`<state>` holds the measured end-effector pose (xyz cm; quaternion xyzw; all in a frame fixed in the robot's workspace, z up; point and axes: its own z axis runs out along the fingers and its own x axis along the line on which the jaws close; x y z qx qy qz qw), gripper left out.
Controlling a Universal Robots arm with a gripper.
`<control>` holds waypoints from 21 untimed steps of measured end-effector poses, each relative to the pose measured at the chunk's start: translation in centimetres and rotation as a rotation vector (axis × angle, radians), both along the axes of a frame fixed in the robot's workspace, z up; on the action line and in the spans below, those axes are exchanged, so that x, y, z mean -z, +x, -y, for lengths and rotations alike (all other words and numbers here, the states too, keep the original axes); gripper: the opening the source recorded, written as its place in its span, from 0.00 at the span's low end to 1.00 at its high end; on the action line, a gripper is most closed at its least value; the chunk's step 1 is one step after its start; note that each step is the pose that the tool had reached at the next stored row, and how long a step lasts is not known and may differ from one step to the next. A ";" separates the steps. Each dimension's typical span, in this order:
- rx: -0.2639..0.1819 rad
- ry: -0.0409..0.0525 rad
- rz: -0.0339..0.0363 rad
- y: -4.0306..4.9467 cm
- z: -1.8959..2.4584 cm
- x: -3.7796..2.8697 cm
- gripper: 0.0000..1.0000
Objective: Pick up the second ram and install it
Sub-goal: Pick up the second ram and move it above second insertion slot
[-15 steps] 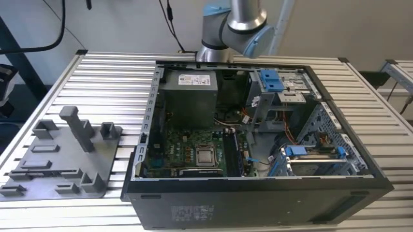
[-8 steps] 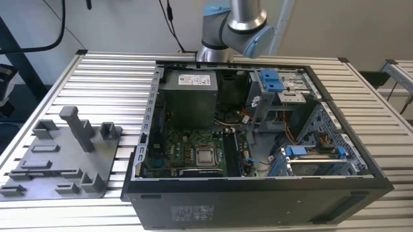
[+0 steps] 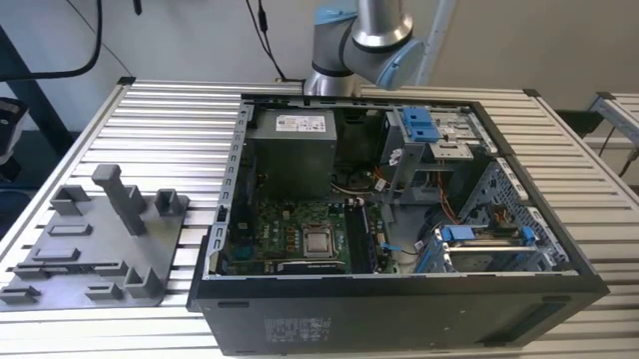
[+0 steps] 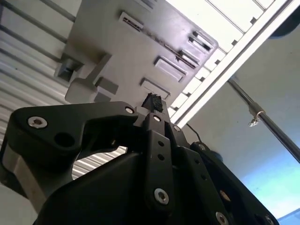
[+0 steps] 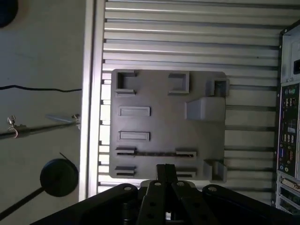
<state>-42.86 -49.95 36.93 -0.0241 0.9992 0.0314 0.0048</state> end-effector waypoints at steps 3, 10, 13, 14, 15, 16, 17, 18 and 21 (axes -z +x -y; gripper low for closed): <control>-0.051 -0.0012 0.0001 -0.01 -0.01 0.01 0.11; -0.138 -0.0018 0.0001 -0.01 0.00 0.00 0.11; -0.139 -0.0018 0.0001 -0.01 0.00 0.00 0.11; -0.139 -0.0018 0.0001 -0.01 0.00 0.00 0.11; -0.141 -0.0018 0.0001 -0.01 0.00 0.00 0.11; -0.144 -0.0017 0.0000 -0.01 0.00 0.00 0.11; -0.148 -0.0017 0.0001 -0.01 0.00 0.00 0.11; -0.155 -0.0018 0.0001 -0.02 0.00 0.00 0.11; -0.190 -0.0018 0.0001 -0.04 0.00 0.00 0.11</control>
